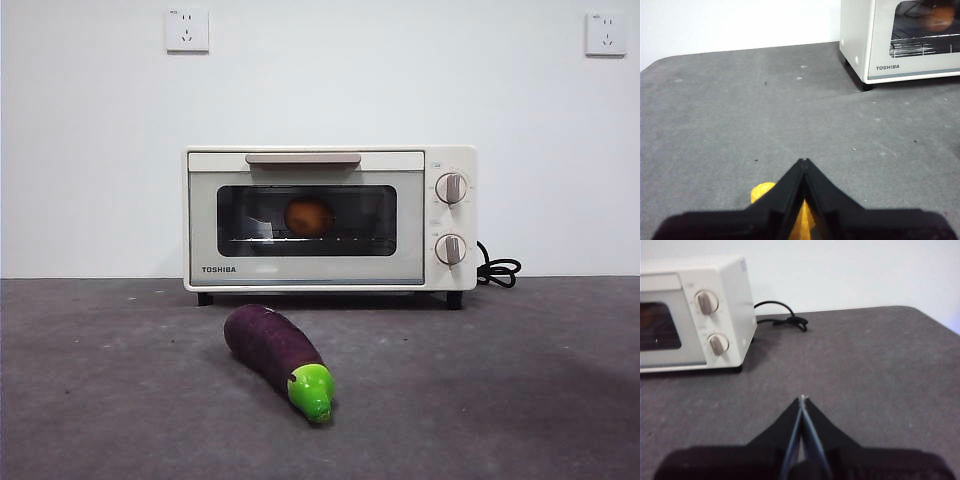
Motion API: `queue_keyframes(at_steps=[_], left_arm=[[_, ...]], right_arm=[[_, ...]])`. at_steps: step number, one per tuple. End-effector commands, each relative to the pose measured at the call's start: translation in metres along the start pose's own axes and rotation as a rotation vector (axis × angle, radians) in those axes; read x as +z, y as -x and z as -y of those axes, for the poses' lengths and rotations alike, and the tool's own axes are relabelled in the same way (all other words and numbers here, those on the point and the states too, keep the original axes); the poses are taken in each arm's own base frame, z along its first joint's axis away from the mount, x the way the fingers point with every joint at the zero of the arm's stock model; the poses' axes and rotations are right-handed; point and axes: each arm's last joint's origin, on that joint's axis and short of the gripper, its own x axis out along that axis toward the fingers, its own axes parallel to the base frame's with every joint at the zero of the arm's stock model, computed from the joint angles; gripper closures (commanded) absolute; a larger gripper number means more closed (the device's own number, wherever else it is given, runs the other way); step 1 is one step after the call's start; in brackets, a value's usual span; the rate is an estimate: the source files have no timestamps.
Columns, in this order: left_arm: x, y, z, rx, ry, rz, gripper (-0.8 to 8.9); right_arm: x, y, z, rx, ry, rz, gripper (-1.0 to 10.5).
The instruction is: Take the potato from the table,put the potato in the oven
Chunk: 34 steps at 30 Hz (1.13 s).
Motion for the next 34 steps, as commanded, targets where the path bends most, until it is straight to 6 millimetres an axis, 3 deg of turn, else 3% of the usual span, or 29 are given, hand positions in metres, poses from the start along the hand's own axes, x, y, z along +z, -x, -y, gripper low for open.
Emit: queue_keyframes(at_steps=[1, 11, 34], left_arm=[[-0.003, -0.001, 0.0, 0.0, -0.001, -0.003, 8.18], [-0.003, -0.001, 0.0, 0.0, -0.001, -0.003, 8.18], [-0.003, -0.001, 0.0, 0.0, -0.001, -0.005, 8.18]], right_arm=[[-0.013, -0.001, 0.0, 0.002, -0.011, -0.001, 9.5], [-0.029, 0.001, 0.001, -0.007, -0.005, -0.073, 9.5], [-0.029, 0.001, 0.001, -0.022, -0.006, -0.078, 9.5]])
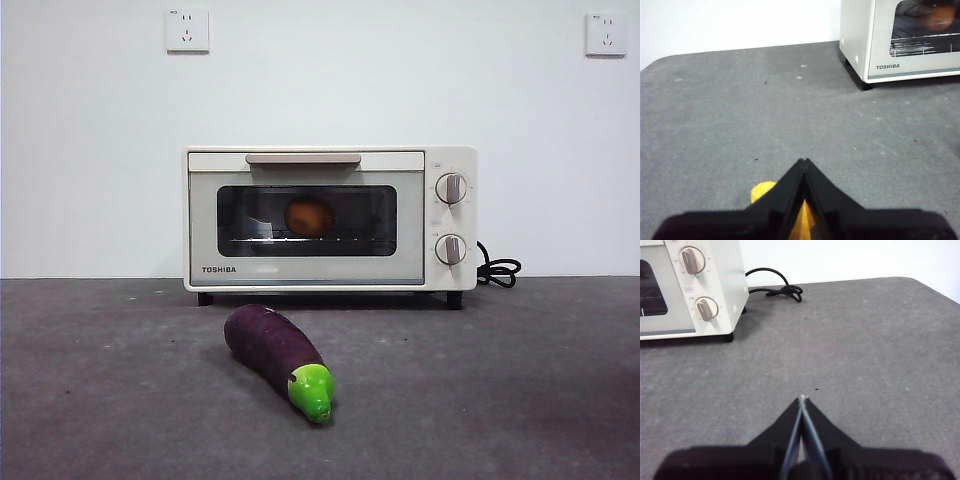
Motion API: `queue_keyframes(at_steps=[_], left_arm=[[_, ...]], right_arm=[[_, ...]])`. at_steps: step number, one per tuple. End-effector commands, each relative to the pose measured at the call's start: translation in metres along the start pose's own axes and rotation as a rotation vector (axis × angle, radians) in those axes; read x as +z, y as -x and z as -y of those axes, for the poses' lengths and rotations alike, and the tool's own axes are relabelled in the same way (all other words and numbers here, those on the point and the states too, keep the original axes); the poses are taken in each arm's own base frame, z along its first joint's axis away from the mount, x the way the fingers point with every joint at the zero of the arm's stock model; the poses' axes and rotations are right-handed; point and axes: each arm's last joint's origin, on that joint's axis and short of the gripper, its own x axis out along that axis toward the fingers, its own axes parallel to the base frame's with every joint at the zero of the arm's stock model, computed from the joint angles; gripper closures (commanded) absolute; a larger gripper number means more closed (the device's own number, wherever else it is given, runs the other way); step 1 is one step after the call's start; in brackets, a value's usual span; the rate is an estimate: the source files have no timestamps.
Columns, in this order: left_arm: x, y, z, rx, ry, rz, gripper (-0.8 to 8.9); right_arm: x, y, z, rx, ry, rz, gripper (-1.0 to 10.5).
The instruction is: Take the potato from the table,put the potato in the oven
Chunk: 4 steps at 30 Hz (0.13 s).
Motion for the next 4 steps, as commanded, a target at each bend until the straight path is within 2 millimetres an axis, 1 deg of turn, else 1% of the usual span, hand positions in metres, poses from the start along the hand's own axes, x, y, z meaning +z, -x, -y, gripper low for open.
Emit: queue_keyframes(at_steps=[1, 4], left_arm=[[-0.0028, -0.0012, 0.0003, 0.0, -0.001, -0.003, 8.18], [-0.0027, -0.0012, 0.0003, 0.0, -0.001, -0.002, 8.18]], right_arm=[[-0.0026, -0.0009, 0.0001, -0.002, -0.005, -0.003, 9.5], [-0.0026, -0.0009, 0.0001, -0.002, -0.005, -0.003, 9.5]])
